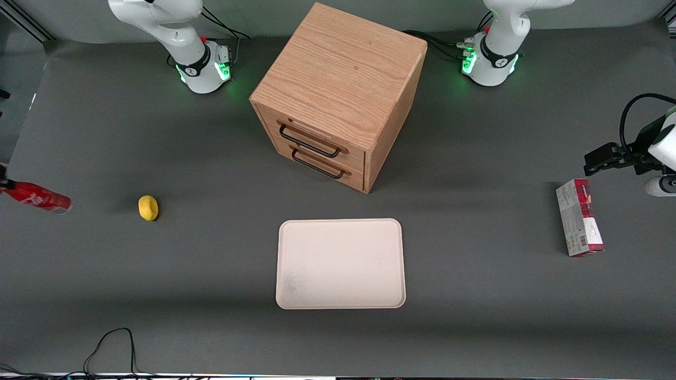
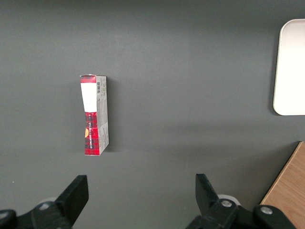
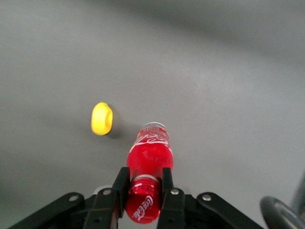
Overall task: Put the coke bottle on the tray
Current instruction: 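Lift the held bottle and carry it toward the cream tray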
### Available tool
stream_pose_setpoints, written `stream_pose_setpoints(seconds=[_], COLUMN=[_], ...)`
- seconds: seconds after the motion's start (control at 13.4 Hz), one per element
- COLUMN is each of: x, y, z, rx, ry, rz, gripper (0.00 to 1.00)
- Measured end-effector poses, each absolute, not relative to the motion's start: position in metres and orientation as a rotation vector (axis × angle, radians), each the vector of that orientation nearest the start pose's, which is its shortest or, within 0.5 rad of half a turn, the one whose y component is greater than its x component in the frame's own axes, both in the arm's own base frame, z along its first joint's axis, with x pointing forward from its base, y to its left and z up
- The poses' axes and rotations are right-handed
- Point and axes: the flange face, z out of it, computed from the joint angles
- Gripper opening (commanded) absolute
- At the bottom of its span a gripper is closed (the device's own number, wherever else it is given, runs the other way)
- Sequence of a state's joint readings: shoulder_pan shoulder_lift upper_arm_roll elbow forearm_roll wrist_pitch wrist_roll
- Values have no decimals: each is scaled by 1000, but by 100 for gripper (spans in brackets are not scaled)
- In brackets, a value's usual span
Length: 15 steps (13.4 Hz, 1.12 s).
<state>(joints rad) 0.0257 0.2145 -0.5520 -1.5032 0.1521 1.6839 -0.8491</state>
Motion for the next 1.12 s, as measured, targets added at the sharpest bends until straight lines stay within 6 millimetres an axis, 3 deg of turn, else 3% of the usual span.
stream_pose_setpoints(seconds=[0.15,0.3,0.45,0.52,0.6,0.75,1.12], x=[553,544,546,555,568,597,636], y=[-254,-242,-229,-212,-186,-112,79], z=[623,667,685,689,693,694,665], rx=[-3072,-3076,-3081,-3075,-3065,-3028,-2949], ry=[-535,-564,-603,-654,-711,-774,-960], rz=[-49,-61,-87,-100,-114,-119,-102], gripper=[5,4,0,0,0,0,0])
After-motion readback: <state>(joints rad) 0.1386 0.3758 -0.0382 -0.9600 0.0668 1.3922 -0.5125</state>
